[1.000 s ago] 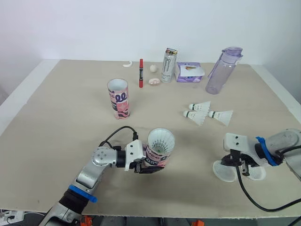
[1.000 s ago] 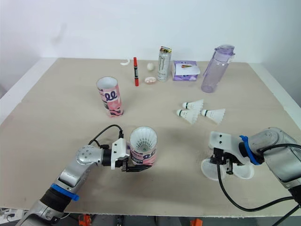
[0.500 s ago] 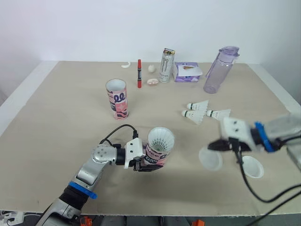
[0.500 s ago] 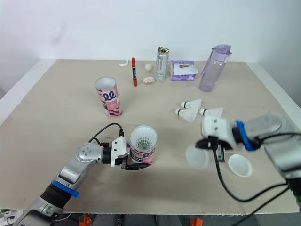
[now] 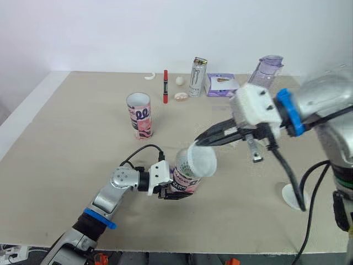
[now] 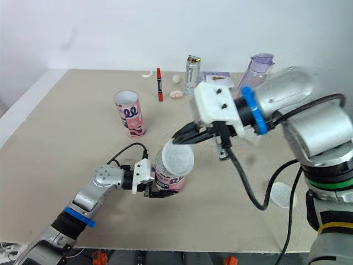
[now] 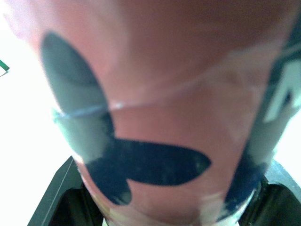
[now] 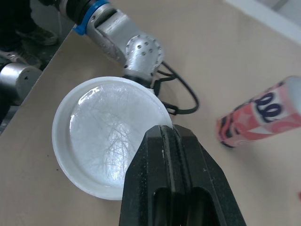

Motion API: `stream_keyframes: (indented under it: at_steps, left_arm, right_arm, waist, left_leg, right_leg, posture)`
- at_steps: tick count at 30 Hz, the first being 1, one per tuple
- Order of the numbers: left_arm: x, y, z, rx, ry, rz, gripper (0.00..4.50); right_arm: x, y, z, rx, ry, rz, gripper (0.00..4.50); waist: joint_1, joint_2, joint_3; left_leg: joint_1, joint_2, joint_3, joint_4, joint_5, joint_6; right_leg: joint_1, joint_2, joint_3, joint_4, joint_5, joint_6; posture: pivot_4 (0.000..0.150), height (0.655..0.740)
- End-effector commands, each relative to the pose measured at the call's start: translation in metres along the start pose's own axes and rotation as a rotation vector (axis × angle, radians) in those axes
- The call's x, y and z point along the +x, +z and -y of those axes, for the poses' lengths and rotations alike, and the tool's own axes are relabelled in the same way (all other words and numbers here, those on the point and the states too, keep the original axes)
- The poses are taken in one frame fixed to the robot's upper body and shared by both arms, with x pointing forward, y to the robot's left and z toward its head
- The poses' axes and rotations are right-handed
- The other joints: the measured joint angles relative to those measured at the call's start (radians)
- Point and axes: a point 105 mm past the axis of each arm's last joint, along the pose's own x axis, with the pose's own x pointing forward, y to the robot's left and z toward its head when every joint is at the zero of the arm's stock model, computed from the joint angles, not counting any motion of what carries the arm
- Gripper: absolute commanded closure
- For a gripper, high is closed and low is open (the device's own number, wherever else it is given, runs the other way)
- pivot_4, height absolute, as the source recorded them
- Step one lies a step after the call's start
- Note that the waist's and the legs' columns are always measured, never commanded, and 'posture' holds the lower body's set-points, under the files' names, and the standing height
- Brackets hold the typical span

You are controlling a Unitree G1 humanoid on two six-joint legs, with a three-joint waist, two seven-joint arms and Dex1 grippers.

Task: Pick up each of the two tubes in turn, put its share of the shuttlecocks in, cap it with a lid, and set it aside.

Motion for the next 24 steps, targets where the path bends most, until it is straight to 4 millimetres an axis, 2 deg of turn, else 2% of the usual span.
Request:
stream_keyframes:
  at_steps: [1,7,24]
  left_arm:
    - [-0.006,-0.035,0.005,-0.069,0.015,-0.136,1.63]
    - [-0.008,-0.037,0.004,-0.072,0.028,-0.144,1.63]
    - [-0.012,-0.039,0.0,-0.079,0.057,-0.152,1.63]
  right_arm:
    - [0.002,0.002,0.011,-0.064,-0.04,-0.027,4.37]
    - [0.007,-0.012,0.015,-0.094,-0.034,-0.076,4.37]
    - [0.015,-0.018,0.006,-0.121,0.027,-0.094,4.37]
  waist:
    - [0.0,0.0,0.0]
    - [0.0,0.0,0.0]
    - [0.0,0.0,0.0]
  left_leg:
    - [0.0,0.0,0.0,0.0,0.0,0.0]
    - [0.0,0.0,0.0,0.0,0.0,0.0]
    - [0.0,0.0,0.0,0.0,0.0,0.0]
  right_leg:
    - [0.0,0.0,0.0,0.0,0.0,0.0]
    - [0.0,0.0,0.0,0.0,0.0,0.0]
    - [0.0,0.0,0.0,0.0,0.001,0.0]
  posture:
    - [0.15,0.74]
    - [0.15,0.74]
    - [0.15,0.74]
